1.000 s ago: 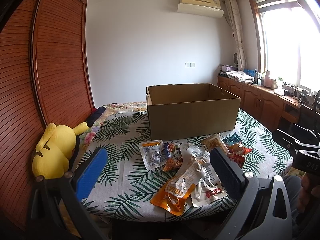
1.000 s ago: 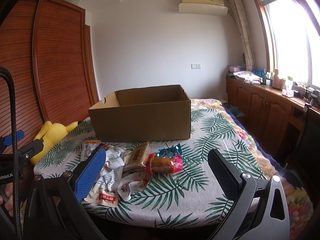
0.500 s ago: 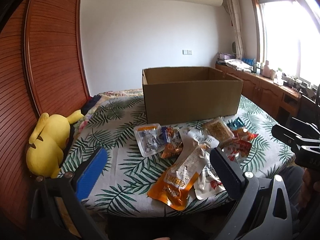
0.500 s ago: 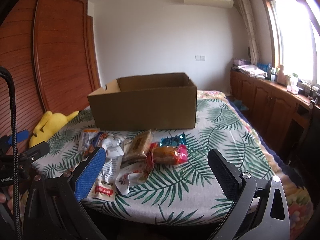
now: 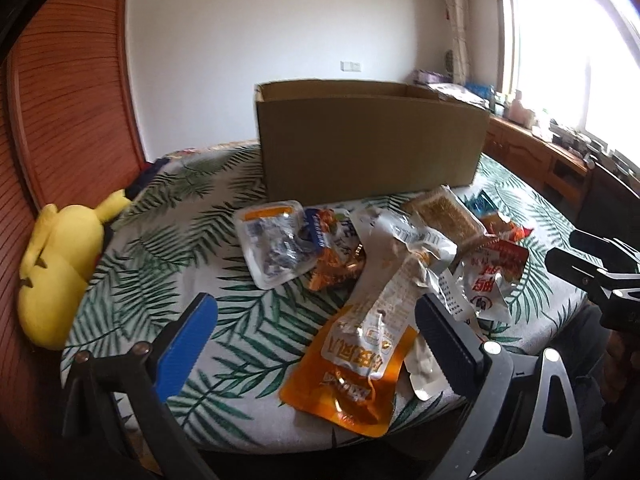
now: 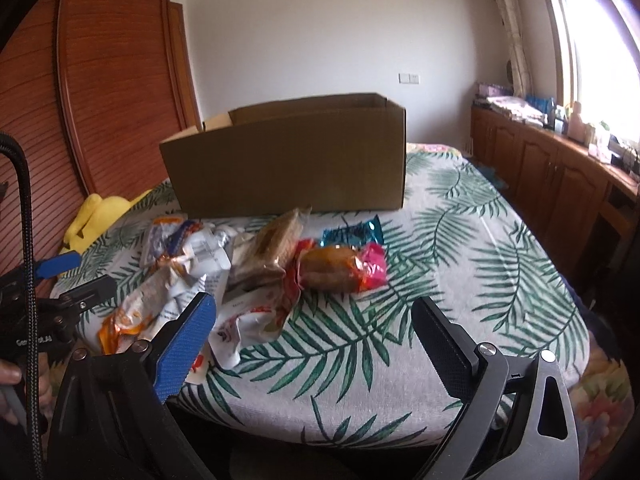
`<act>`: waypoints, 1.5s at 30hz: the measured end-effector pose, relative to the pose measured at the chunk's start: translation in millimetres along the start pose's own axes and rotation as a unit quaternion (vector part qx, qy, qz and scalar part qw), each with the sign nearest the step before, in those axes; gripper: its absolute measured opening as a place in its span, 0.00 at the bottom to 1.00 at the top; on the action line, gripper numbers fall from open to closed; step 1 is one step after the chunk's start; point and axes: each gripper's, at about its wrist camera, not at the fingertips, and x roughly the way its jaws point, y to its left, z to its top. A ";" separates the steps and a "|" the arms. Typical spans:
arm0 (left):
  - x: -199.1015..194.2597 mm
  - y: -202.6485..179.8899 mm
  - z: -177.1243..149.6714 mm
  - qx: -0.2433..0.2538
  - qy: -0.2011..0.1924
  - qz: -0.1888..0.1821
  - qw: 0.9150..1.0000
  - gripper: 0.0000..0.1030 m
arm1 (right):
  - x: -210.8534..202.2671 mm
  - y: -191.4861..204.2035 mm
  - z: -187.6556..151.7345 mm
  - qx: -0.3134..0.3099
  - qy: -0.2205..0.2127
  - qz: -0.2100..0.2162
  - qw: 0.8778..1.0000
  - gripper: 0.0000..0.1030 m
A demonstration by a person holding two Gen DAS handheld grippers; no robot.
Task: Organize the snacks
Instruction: 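Grasp the silver barcode pouch with the left tool while the right tool grasps a red-white packet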
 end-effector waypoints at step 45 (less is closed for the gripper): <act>55.2 -12.4 27.8 0.017 0.106 -0.131 0.986 0.55 | 59.5 23.4 -4.8 -0.026 0.078 0.075 0.994 0.69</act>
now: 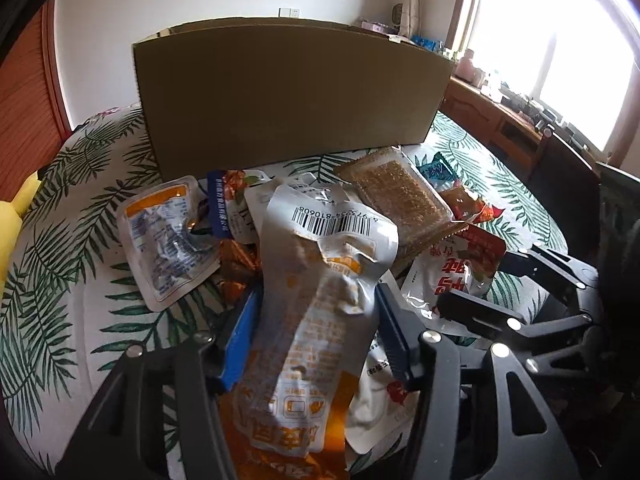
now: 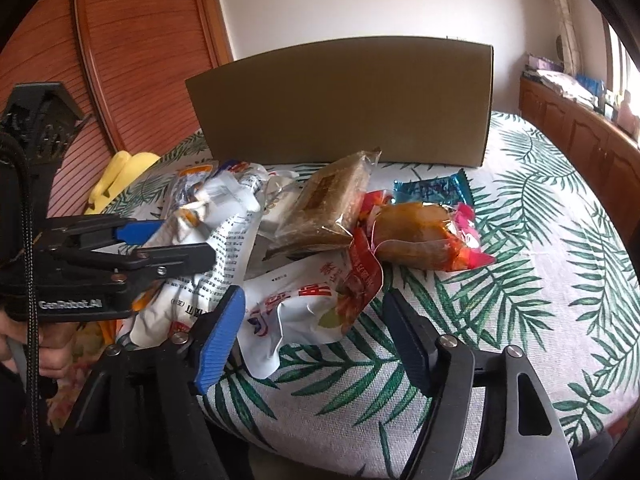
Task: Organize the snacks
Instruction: 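Grasp the silver barcode pouch with the left tool while the right tool grasps a red-white packet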
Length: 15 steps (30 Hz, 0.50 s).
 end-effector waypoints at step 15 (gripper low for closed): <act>-21.4 17.6 -5.1 -0.021 -0.032 0.009 0.999 0.54 | -1.2 -6.1 0.3 0.005 -0.009 -0.004 1.000 0.34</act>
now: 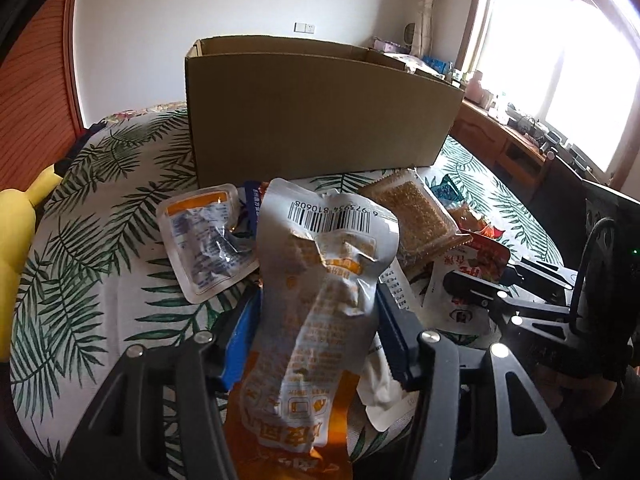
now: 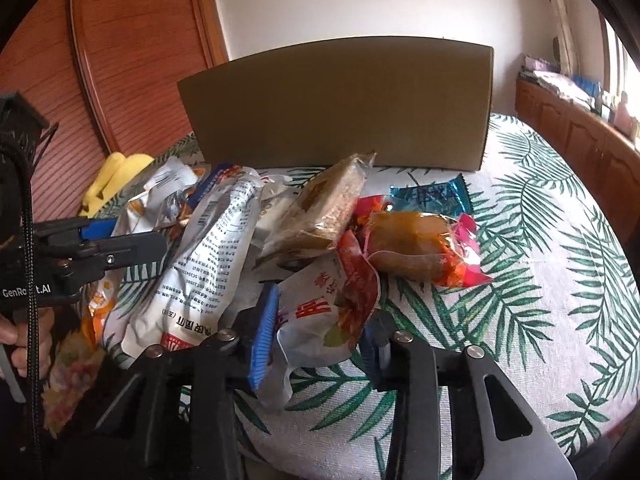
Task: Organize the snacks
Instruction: 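Grasp the silver barcode pouch with the left tool while the right tool grasps a red-white packet, then carry both packets over the cardboard box and open both tools to drop them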
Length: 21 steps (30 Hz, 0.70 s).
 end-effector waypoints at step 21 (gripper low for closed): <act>-29.7 5.9 14.8 -0.019 -0.059 0.002 0.998 0.52 | -40.9 -8.8 14.8 0.003 -0.050 0.004 0.999 0.07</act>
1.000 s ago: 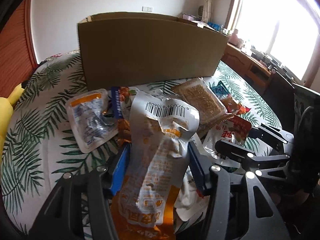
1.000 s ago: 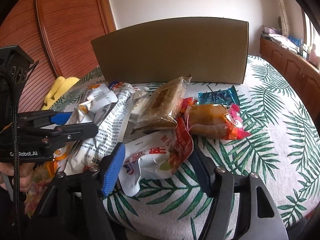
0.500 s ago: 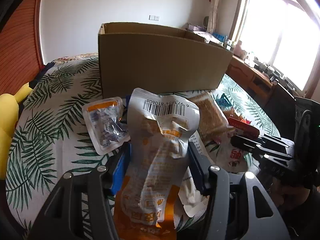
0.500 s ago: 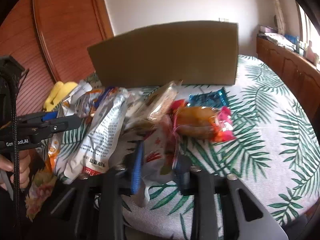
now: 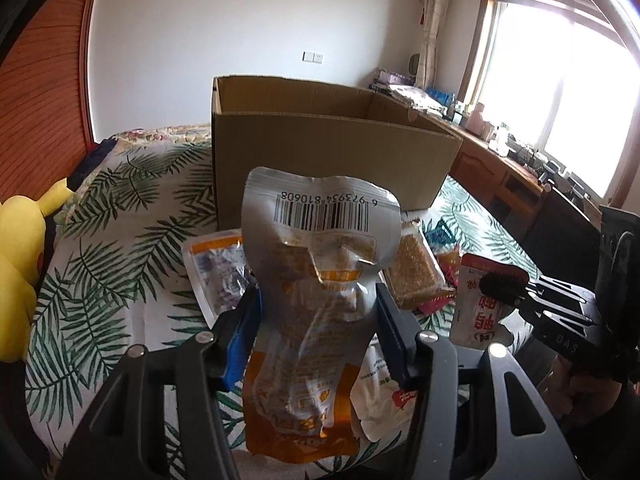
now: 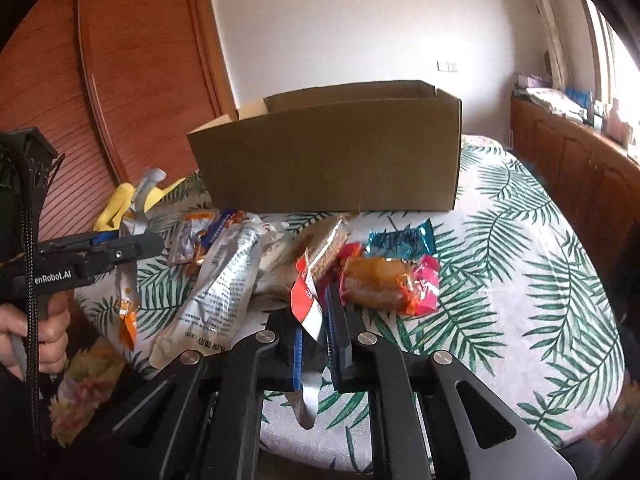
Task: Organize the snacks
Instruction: 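Carry both packets over the cardboard box and open both tools to drop them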
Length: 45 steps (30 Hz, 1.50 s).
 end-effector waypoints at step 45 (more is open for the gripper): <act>1.9 -18.1 135.8 0.047 -0.104 -0.001 0.993 0.50 | -8.6 -6.1 135.4 -0.111 -0.087 -0.036 0.989 0.07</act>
